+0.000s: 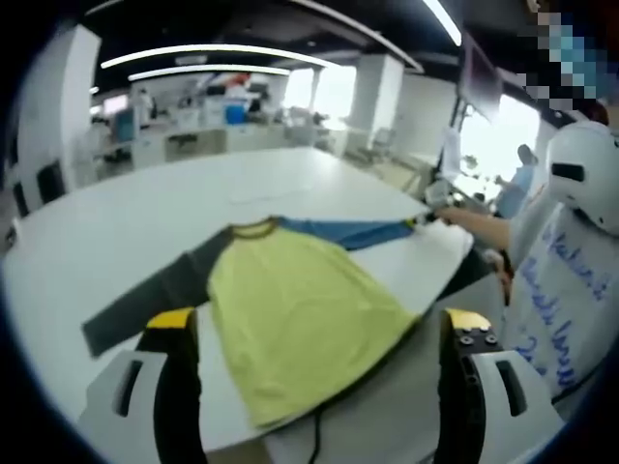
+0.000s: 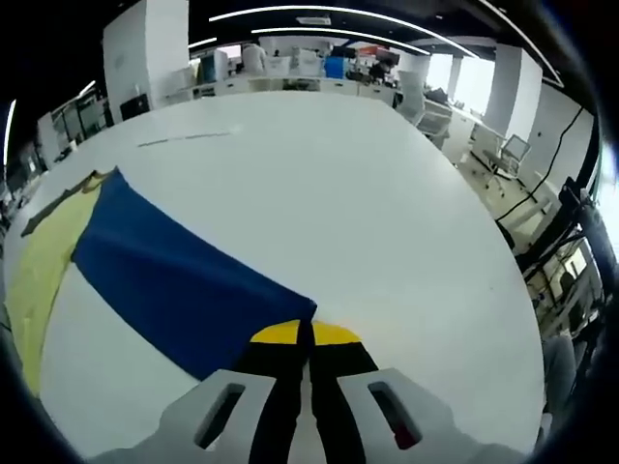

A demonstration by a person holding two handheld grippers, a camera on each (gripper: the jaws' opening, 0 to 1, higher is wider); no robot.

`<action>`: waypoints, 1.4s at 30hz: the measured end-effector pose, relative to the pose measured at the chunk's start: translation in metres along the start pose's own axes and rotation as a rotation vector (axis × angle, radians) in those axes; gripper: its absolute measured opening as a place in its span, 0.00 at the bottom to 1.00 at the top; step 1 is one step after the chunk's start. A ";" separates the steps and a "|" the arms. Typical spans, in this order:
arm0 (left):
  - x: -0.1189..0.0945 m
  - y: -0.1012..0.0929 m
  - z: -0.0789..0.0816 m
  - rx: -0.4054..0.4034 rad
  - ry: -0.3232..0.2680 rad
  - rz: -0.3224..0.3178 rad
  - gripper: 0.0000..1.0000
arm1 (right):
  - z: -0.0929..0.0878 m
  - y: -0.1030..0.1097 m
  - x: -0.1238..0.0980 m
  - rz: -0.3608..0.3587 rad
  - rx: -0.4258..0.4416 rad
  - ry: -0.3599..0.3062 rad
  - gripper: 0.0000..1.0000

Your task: Fold the garment on the visible template until the final outline fits inside the template.

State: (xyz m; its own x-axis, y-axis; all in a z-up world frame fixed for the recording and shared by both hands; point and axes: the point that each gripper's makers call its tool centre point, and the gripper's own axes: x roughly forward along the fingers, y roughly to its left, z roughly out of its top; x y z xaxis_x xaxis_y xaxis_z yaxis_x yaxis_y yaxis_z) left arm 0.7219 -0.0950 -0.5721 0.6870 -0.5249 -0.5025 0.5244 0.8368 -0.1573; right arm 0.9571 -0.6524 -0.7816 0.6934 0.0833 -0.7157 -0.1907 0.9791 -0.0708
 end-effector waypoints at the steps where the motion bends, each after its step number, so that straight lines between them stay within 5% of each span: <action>1: 0.000 0.000 0.000 0.000 0.001 -0.001 0.99 | 0.000 0.000 0.000 0.000 0.002 -0.001 0.02; 18: -0.004 0.001 0.004 0.024 -0.022 -0.006 0.98 | 0.013 0.002 -0.015 -0.004 -0.032 -0.034 0.01; 42: -0.011 0.006 0.003 0.040 -0.041 -0.012 0.98 | 0.066 -0.003 -0.043 -0.057 -0.166 -0.089 0.01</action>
State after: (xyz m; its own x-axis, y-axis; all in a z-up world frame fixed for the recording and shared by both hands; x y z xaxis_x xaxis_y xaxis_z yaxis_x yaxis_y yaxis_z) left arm 0.7192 -0.0845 -0.5654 0.7001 -0.5418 -0.4651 0.5520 0.8238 -0.1287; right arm 0.9739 -0.6467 -0.7050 0.7637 0.0520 -0.6435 -0.2562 0.9393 -0.2281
